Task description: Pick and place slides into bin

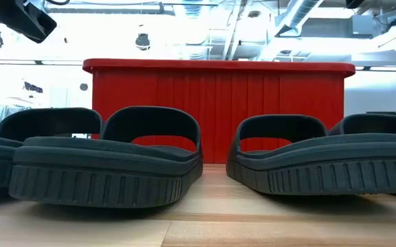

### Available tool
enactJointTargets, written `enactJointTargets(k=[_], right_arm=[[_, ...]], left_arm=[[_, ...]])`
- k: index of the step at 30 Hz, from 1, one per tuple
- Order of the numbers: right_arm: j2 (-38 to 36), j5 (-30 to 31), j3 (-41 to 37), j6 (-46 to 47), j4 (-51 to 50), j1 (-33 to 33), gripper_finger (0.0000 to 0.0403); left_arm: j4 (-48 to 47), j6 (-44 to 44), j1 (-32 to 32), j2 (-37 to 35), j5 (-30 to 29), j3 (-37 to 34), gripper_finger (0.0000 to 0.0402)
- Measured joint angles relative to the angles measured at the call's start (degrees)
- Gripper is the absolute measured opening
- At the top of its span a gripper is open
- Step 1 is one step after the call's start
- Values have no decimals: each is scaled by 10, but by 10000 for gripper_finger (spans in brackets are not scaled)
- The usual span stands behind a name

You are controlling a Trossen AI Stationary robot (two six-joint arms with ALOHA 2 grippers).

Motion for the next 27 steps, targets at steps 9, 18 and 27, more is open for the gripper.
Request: enactJointTargets(k=[9,18,27], right_arm=[[0,0,0,0,0,0,0],[0,0,0,0,0,0,0],[0,0,0,0,0,0,0]], left_arm=[[0,0,0,0,0,0,0],[13,0,0,0,0,-1,0],[250,-142,0,9,-3,-29,0]])
